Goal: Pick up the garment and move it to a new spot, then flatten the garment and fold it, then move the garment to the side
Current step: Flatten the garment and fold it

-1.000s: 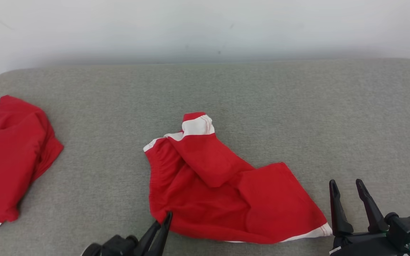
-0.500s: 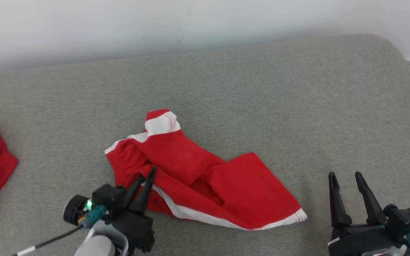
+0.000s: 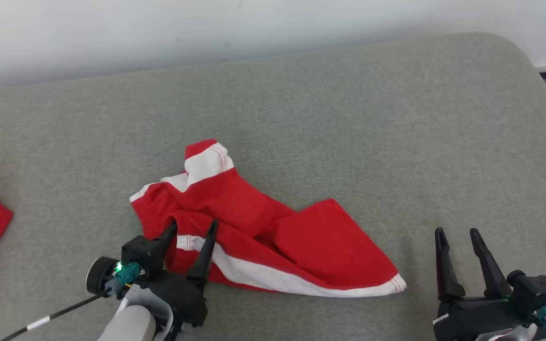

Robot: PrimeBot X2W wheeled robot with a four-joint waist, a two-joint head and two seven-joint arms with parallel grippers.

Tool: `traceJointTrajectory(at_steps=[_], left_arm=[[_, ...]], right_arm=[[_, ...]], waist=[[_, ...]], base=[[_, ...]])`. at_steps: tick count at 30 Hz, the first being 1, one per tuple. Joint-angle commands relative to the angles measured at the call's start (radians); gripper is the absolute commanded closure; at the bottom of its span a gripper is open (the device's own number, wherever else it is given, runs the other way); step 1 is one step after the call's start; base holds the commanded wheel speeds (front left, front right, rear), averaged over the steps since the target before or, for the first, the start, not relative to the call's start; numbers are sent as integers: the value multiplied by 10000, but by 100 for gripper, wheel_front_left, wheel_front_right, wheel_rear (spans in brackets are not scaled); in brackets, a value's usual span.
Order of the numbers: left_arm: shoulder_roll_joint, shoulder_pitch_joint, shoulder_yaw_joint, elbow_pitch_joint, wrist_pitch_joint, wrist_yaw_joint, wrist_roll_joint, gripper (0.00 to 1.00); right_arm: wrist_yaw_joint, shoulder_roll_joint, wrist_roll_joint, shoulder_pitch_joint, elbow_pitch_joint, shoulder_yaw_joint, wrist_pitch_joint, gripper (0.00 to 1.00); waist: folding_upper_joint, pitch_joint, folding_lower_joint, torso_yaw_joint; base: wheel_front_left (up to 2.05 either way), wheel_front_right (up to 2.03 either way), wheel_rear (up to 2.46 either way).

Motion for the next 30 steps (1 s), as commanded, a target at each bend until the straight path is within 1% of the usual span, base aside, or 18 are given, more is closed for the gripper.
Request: traceJointTrajectory(at_steps=[1,2,8,13,15,18,22,28,30], left_arm=[[-48,186,91,-125,-33,25,-67,0],[-118,377,178,-303,-33,25,-4,0],[-424,1247,518,-990,-33,25,134,0],[-598,2078,597,-1459,-33,25,257,0],[-623,2349,804,-1754,-33,25,382,0],[-655,2779,1272,-2268,-33,61,620,0],[-698,3274,2139,-3193,-32,178,1121,0],[-808,4095,3542,-4332,-33,241,1855,0],[-911,4390,3862,-4624,-33,267,2047,0]], right_arm=[[-23,-6,-37,-43,0,15,-7,0],[-23,-19,-69,23,-42,-2,-6,0],[-23,-122,-8,204,-82,-16,-6,0],[-23,-117,-41,336,-49,13,-5,0],[-23,-124,-62,380,-59,-14,-7,0],[-23,-177,-62,523,-52,-14,-7,0],[-23,-218,-118,595,-97,1,-7,0],[-23,-280,-158,756,-225,90,-5,0],[-23,-295,-178,872,-283,116,-5,0]], waist=[[-1,-124,-1,206],[-1,-200,-1,390],[-1,-415,-1,984],[-1,-643,-1,1372],[-1,-750,-1,1498],[-1,-913,-1,1634],[-1,-1166,-1,1729],[-1,-1540,-1,1615],[-1,-1658,-1,1562]], base=[[0,0,0],[0,0,0],[0,0,0],[0,0,0],[0,0,0],[0,0,0],[0,0,0],[0,0,0],[0,0,0]])
